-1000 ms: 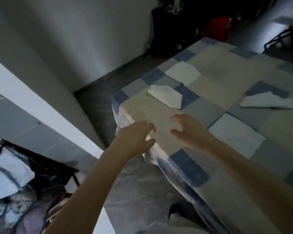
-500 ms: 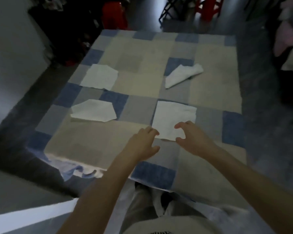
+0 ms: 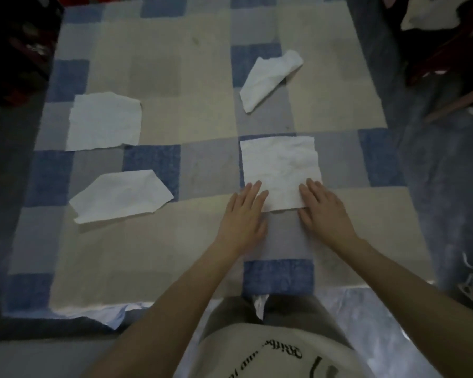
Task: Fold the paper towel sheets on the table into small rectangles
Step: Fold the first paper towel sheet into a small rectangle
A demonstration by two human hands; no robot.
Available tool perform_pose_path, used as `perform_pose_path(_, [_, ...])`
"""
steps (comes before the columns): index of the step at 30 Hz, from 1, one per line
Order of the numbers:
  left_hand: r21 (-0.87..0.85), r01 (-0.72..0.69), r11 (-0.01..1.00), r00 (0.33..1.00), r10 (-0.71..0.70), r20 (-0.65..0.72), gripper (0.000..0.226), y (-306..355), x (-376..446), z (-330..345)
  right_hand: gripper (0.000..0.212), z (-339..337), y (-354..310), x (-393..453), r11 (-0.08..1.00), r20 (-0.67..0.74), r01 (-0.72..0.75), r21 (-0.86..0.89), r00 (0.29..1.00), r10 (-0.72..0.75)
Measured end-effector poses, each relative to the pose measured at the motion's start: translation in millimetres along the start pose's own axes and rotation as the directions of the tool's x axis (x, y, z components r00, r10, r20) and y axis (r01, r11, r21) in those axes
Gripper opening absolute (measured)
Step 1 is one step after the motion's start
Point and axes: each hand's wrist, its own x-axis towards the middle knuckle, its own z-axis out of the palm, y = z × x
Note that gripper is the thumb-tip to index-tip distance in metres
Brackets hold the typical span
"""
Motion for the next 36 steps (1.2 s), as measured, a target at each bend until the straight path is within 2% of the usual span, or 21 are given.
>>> perform_pose_path(3, [-0.049, 0.010, 0.999, 0.998, -0.008, 0.059, 0.063, -5.8, 4.6, 15.1, 0.059, 5.7, 1.6, 3.3, 0.999, -0.006, -0.012, 0.032, 1.000, 0.012])
perform_pose_path(7, [-0.123, 0.017, 0.992, 1.000, -0.019, -0.014, 0.060, -8.9, 1.5, 25.3, 0.059, 7.4, 4.1, 5.9, 0.995, -0.074, -0.028, 0.092, 0.997, 0.035])
perform_pose_path(12, [-0.165, 0.073, 0.984, 0.990, -0.091, -0.104, 0.042, -9.6, 7.1, 23.9, 0.055, 10.2, 6.0, 8.6, 0.992, -0.095, -0.055, 0.117, 0.993, 0.067])
perform_pose_path(17, [-0.123, 0.070, 0.990, 0.995, -0.077, -0.057, 0.039, -12.0, 7.8, 21.9, 0.038, 1.5, 11.9, 17.7, 0.997, -0.118, -0.027, 0.067, 0.992, 0.035])
perform_pose_path(21, [-0.215, 0.088, 0.973, 0.994, -0.099, -0.043, 0.038, -12.7, 10.1, 21.6, 0.028, 0.1, 21.9, 25.2, 0.996, -0.179, 0.071, 0.058, 0.982, -0.060])
perform_pose_path(25, [-0.310, 0.096, 0.946, 0.975, -0.152, -0.161, 0.029, -12.0, 14.9, 24.7, 0.024, -1.0, 28.0, 29.3, 0.993, -0.217, 0.100, 0.063, 0.973, -0.085])
perform_pose_path(28, [-0.427, 0.080, 0.901, 0.955, -0.192, -0.226, 0.026, -11.1, 25.7, 20.3, 0.009, -8.1, 27.7, 30.6, 0.994, -0.201, 0.108, 0.016, 0.974, -0.102])
perform_pose_path(31, [-0.521, 0.146, 0.841, 0.963, -0.241, -0.119, 0.015, -8.5, 35.0, 2.6, 0.012, -21.6, 23.6, 25.1, 0.992, -0.102, 0.117, -0.042, 0.987, -0.121])
perform_pose_path(36, [-0.466, 0.182, 0.866, 0.980, -0.124, 0.154, 0.011, 9.1, 5.0, -16.3, 0.008, -32.9, 23.4, -23.5, 0.987, 0.032, 0.163, -0.004, 0.986, -0.162])
